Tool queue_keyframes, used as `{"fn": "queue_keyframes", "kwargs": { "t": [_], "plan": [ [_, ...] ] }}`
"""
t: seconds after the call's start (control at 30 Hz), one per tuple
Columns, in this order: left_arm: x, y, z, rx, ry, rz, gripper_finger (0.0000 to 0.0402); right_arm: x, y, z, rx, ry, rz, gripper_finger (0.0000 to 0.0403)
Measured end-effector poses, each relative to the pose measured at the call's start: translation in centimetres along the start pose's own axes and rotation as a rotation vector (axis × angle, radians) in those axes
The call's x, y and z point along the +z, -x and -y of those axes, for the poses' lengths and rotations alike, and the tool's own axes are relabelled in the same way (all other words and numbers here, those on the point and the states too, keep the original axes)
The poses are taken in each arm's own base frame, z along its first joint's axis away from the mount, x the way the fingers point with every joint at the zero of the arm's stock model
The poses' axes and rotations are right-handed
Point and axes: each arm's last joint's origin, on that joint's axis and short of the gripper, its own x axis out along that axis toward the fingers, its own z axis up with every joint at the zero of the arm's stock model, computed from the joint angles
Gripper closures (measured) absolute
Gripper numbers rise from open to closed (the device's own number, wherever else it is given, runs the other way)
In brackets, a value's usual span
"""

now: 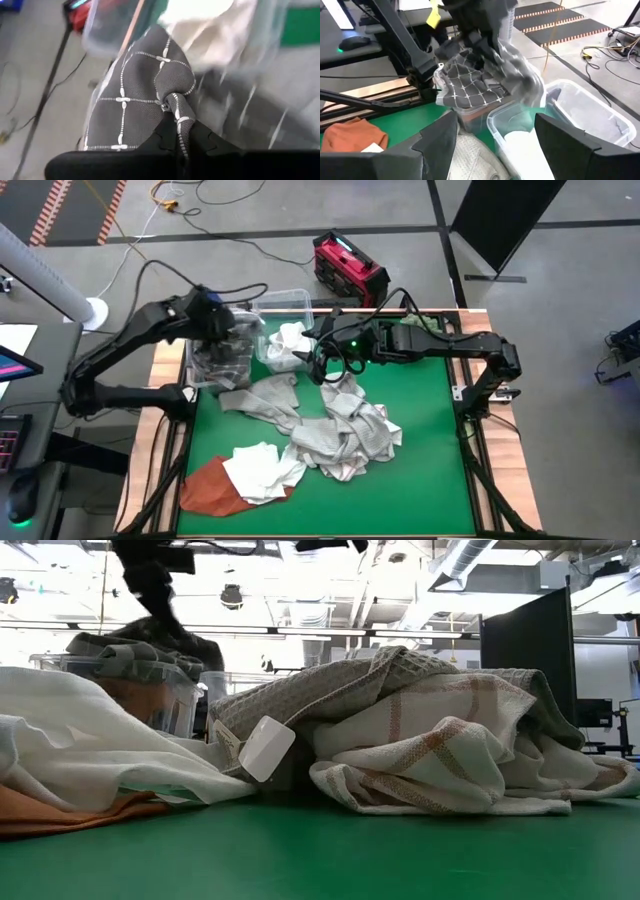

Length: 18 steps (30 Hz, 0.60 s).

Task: Sort towels by color in basket
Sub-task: Put the gray patterned towel into the left transparent bin

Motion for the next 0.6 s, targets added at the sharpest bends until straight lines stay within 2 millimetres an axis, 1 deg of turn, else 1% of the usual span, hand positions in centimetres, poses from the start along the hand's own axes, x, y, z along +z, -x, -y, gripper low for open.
{"fn": "queue_keyframes", "kwargs": {
  "t": [0.07,0.17,0.3,0.4,0.5,0.6],
  "plan": [
    [-1.1,0.6,-0.1,0.045,0.017,-0.082,0.0398,0.0,0.0,0.0,0.0,-0.001,0.0,0.0108],
    [-2.5,0.9,-0.3,0.089,0.097,-0.221,0.0399,0.0,0.0,0.0,0.0,-0.001,0.002,0.0108],
    [-3.4,1.0,-0.3,0.119,0.169,-0.314,0.0399,0.1,0.0,0.0,0.002,-0.016,0.011,0.0108],
    [-4.1,1.2,-0.1,0.097,0.201,-0.387,0.04,0.1,0.0,0.0,0.002,-0.024,0.014,0.0108],
    [-4.7,1.4,0.3,0.033,0.237,-0.46,0.04,0.2,0.0,-0.1,0.005,-0.028,0.02,0.0108],
    [-4.6,1.4,0.6,-0.042,0.292,-0.444,0.04,0.3,0.0,-0.1,0.006,-0.035,0.031,0.0108]
  ]
}}
